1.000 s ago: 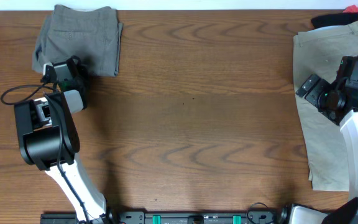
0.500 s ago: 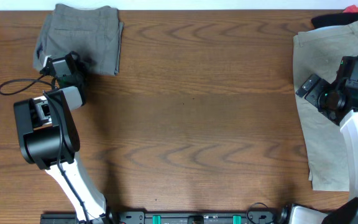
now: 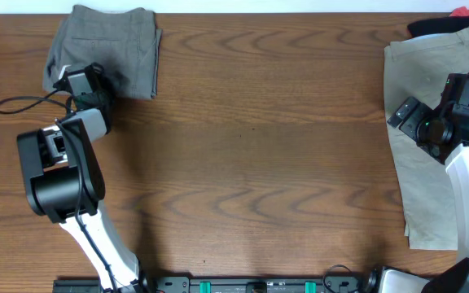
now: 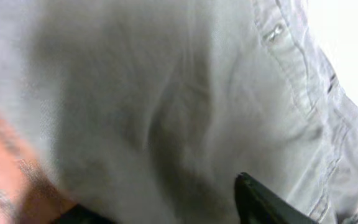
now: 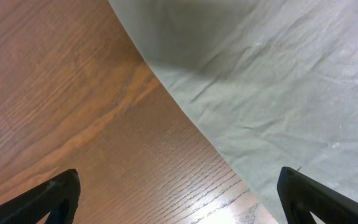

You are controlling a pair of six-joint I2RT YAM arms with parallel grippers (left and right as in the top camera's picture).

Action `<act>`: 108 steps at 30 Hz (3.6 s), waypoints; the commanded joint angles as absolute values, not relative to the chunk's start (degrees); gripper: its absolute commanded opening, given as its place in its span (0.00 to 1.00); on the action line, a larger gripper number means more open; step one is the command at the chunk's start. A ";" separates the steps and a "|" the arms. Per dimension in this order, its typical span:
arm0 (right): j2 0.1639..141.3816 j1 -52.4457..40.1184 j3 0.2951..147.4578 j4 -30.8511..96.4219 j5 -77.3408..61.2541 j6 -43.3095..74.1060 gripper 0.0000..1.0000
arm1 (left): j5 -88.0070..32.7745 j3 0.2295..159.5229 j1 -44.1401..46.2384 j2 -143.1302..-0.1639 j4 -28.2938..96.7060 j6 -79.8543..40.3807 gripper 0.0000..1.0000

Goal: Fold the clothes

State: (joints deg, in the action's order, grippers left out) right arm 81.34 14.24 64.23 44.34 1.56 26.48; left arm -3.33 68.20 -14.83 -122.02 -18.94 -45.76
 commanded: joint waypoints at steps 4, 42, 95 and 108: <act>80.62 14.61 64.79 44.45 2.37 26.06 0.99 | -3.01 67.37 -17.10 -116.75 -9.39 -44.12 0.71; 80.62 14.61 64.79 44.45 2.37 26.06 0.99 | -26.37 50.57 -17.65 -55.11 51.81 -15.59 0.92; 80.62 14.61 64.79 44.45 2.37 26.06 0.99 | -32.25 14.87 -3.77 -10.61 18.68 0.23 0.98; 80.62 14.61 64.79 44.45 2.37 26.06 0.99 | -23.81 2.85 -3.77 -1.91 6.44 0.19 0.98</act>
